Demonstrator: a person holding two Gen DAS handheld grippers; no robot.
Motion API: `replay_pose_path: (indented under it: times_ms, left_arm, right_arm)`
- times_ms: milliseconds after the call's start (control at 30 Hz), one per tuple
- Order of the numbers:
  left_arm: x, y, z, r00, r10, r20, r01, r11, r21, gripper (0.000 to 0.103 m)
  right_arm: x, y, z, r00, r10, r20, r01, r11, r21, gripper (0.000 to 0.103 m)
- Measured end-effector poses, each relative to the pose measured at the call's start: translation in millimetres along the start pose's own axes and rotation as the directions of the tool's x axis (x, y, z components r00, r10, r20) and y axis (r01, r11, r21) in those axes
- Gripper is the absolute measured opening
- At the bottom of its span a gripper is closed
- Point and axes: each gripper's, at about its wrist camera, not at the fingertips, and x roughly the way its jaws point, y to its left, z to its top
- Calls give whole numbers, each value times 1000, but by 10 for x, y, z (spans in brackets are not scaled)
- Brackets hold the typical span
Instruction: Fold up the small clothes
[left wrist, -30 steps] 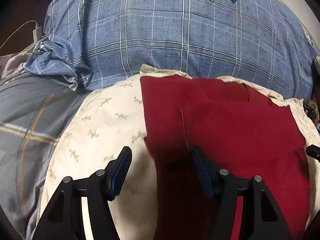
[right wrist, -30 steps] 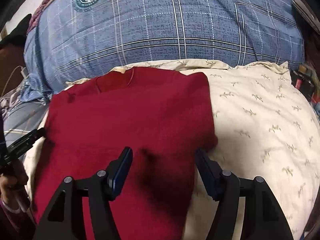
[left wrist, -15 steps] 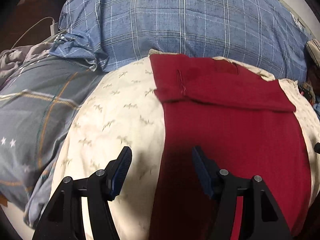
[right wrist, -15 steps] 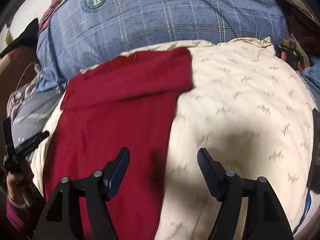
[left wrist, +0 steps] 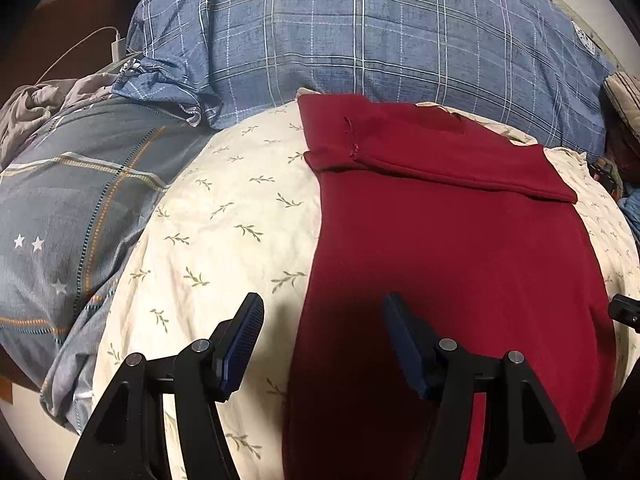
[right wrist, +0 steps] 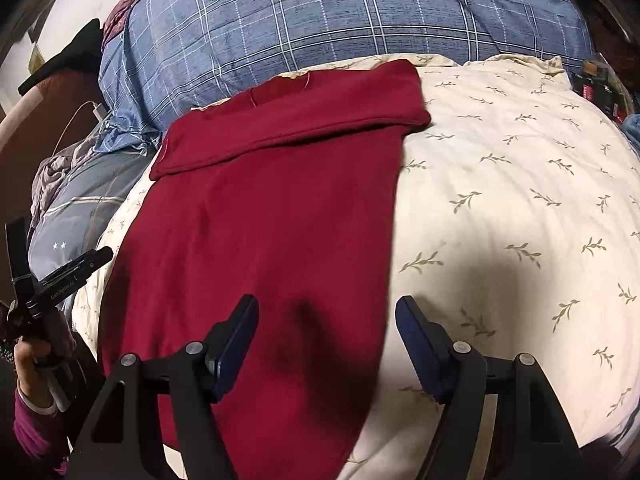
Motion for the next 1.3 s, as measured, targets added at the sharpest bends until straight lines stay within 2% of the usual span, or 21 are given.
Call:
replay_pose_path:
  times_ms: [300, 533, 667, 967, 1033, 1133, 1200, 1300]
  left_arm:
    - [37, -12, -38, 1000, -8, -23, 8, 1000, -4, 62]
    - [-59, 70, -68, 999, -43, -31, 42, 999, -19, 63]
    - [-121, 112, -122, 999, -38, -33, 37, 999, -22, 67]
    - [-260, 209, -323, 989, -123, -86, 119, 991, -53, 67]
    - [-289, 230, -359, 988, -124, -89, 119, 991, -56, 67]
    - [-282, 276, -412, 987, -116, -110, 109, 992, -64, 67]
    - [-272, 304, -444, 985, -119, -124, 109, 991, -81, 67]
    - [-252, 343, -468, 982, -131, -140, 116, 987, -107, 67]
  right_arm:
    - [9, 28, -84, 1000, -1, -20, 1, 1000, -2, 76]
    - [-35, 13, -221, 998, 6, -64, -8, 1000, -28, 76]
    - [-118, -12, -327, 997, 11, -72, -14, 999, -43, 76]
    - [-162, -58, -652, 982, 110, -155, -115, 993, -28, 76]
    - [-170, -90, -717, 980, 135, -147, -137, 991, -3, 77]
    - [-202, -85, -744, 979, 156, -132, -156, 988, 4, 72]
    - [-261, -21, -755, 982, 140, -124, -146, 988, -44, 64]
    - [-348, 97, -746, 981, 158, -113, -170, 979, -108, 60]
